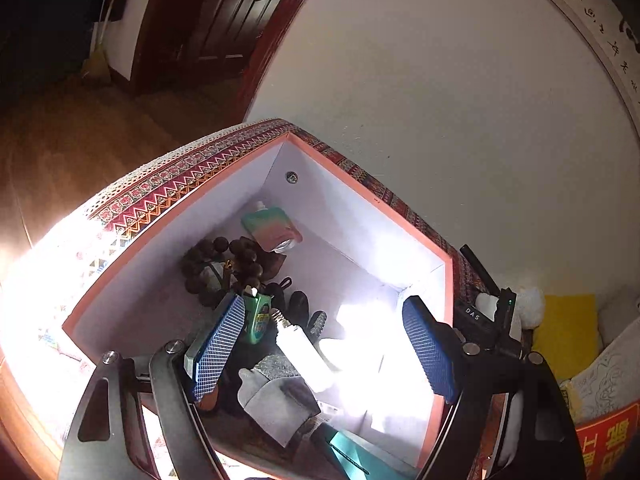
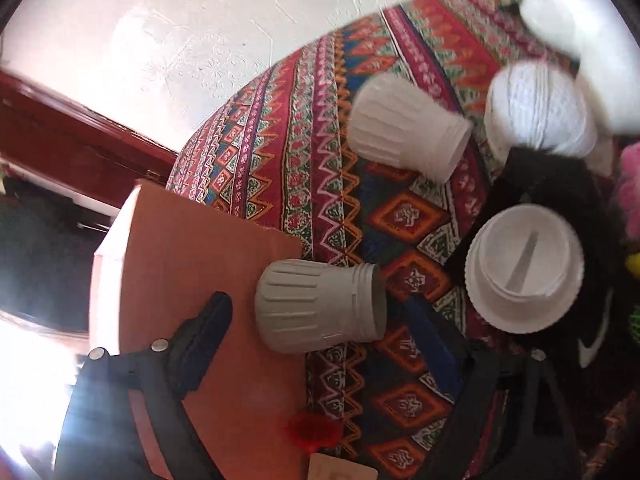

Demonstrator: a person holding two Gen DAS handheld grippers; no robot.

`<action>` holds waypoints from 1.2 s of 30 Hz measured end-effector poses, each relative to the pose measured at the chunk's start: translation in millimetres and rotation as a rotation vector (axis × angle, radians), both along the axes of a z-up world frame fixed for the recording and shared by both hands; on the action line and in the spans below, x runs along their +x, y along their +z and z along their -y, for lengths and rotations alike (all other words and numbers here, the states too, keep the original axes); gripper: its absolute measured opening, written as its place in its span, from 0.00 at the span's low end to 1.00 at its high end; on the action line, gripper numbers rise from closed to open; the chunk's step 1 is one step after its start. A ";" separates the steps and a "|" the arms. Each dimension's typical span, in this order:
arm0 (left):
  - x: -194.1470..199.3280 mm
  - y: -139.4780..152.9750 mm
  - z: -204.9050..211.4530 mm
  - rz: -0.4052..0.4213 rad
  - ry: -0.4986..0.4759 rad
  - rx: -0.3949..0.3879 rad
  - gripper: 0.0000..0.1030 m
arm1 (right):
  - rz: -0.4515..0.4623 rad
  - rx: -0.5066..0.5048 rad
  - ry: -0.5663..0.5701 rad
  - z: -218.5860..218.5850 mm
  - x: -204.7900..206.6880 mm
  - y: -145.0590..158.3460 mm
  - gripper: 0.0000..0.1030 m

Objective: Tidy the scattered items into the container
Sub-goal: 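Grasp the grey ribbed cup on the bed with the right gripper, then carry the grey cup over the box with the right gripper while the left reaches the white cup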

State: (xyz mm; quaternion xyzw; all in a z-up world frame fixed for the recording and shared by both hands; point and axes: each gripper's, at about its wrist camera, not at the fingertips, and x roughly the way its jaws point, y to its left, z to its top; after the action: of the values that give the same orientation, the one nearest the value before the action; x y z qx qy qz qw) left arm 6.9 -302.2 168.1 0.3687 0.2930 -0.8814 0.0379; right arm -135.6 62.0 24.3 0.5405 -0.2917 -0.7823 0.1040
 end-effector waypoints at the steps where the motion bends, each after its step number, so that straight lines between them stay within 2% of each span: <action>1: 0.0 -0.4 -0.5 0.000 -0.001 0.003 0.79 | 0.024 0.011 -0.003 -0.9 -0.1 -7.5 0.83; 3: 0.6 -0.2 -1.3 -0.001 -0.003 0.008 0.79 | 0.001 -0.021 -0.007 -2.5 1.4 -10.6 0.82; 5: 1.6 0.7 -2.0 -0.004 -0.006 0.004 0.79 | -0.028 -0.024 0.012 -0.9 1.8 -7.0 0.68; 6: 1.9 0.9 -2.1 -0.004 -0.007 0.001 0.79 | -0.046 -0.041 0.028 0.6 2.1 -3.0 0.55; 7: 1.9 0.9 -1.8 -0.004 -0.008 0.000 0.79 | -0.048 -0.018 0.030 2.1 3.6 2.2 0.53; 9: 2.2 0.7 0.5 -0.004 -0.005 0.008 0.79 | -0.061 0.033 0.042 4.2 8.9 13.4 0.52; 11: 3.7 1.6 4.1 -0.009 0.002 0.021 0.79 | -0.083 0.030 0.040 -1.5 18.3 26.4 0.52; 14: 7.1 5.3 6.1 -0.018 0.004 0.023 0.79 | -0.137 -0.042 0.024 -23.1 44.6 52.7 0.52; 18: 13.5 17.0 -2.5 -0.049 -0.016 -0.012 0.79 | -0.272 -0.160 0.011 -63.0 111.3 104.7 0.52; 21: 19.2 21.2 -4.6 -0.057 0.001 -0.017 0.79 | -0.337 -0.280 -0.010 -82.0 146.1 138.5 0.52; 24: 27.1 20.5 8.7 -0.056 0.047 0.030 0.79 | -0.443 -0.313 0.024 -72.5 172.4 188.7 0.52; 29: 38.2 21.6 37.9 -0.067 0.121 0.065 0.79 | -0.696 -0.245 0.146 -27.3 223.3 275.0 0.52; 32: 42.5 31.3 42.3 -0.088 0.122 0.030 0.79 | -0.826 -0.204 0.193 -8.0 259.6 311.2 0.52; 36: 48.3 59.7 6.3 -0.148 0.033 -0.105 0.79 | -0.945 -0.268 0.196 -22.5 296.2 332.6 0.52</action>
State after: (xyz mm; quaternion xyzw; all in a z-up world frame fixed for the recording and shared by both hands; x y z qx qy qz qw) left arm 55.2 -308.4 227.8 0.2951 0.2547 -0.9195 0.0500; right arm 160.6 84.4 356.9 0.1339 -0.2584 -0.8838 0.3664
